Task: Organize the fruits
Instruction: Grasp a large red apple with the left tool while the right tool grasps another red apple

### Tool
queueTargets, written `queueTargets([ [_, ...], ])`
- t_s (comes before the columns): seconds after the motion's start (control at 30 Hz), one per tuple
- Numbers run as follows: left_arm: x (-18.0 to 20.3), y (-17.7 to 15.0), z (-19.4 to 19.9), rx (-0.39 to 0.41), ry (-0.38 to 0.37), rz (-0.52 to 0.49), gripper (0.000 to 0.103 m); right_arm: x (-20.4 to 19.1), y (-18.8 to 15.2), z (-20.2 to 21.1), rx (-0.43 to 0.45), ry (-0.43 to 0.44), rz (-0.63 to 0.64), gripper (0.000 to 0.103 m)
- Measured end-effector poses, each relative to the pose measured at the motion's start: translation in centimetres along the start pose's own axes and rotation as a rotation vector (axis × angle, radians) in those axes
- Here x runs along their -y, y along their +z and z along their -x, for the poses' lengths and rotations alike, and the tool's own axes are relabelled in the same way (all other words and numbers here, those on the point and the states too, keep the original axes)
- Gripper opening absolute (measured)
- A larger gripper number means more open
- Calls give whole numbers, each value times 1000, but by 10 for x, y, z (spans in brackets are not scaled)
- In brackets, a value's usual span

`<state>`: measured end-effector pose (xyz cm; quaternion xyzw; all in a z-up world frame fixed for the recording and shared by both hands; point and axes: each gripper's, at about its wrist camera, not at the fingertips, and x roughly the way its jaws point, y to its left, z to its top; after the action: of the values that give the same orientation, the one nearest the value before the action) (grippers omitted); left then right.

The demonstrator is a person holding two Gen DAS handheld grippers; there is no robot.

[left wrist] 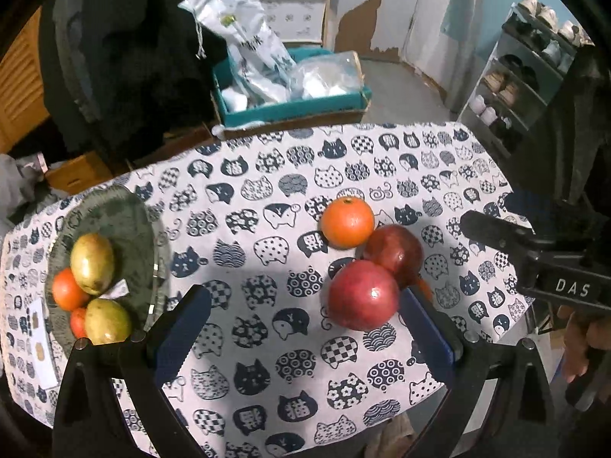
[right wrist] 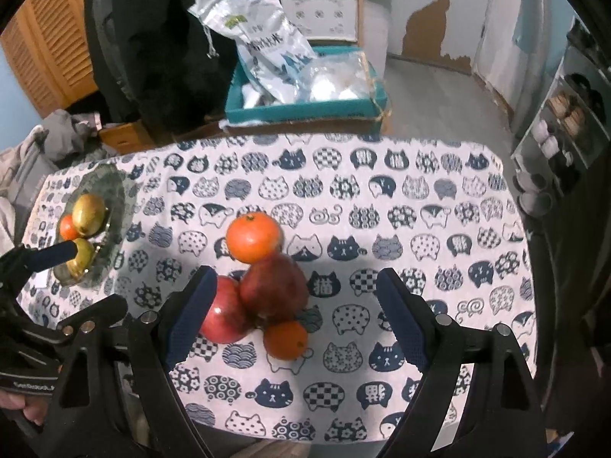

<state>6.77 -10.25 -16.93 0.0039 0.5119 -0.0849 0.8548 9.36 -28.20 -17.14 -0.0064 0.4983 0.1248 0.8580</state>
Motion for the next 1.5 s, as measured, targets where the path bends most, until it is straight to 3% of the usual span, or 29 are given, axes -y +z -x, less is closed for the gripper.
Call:
queueTargets([
  [0.67, 29, -6, -93, -195, -56, -2, 100, 43, -22, -44, -105, -21, -86, 86],
  [0.97, 36, -7, -114, -231, -106, 0, 100, 45, -20, -50, -114, -6, -95, 86],
  [1.13, 35, -10, -123, -272, -185, 27, 78, 42, -19, -54, -125, 6, -90, 86],
  [1.17, 35, -10, -123, -275, -191, 29, 78, 41, -19, -56, -128, 12, -87, 86],
  [1.5, 21, -8, -105, -216, -106, -4, 78, 22, -13, -64, -139, 80, -57, 86],
])
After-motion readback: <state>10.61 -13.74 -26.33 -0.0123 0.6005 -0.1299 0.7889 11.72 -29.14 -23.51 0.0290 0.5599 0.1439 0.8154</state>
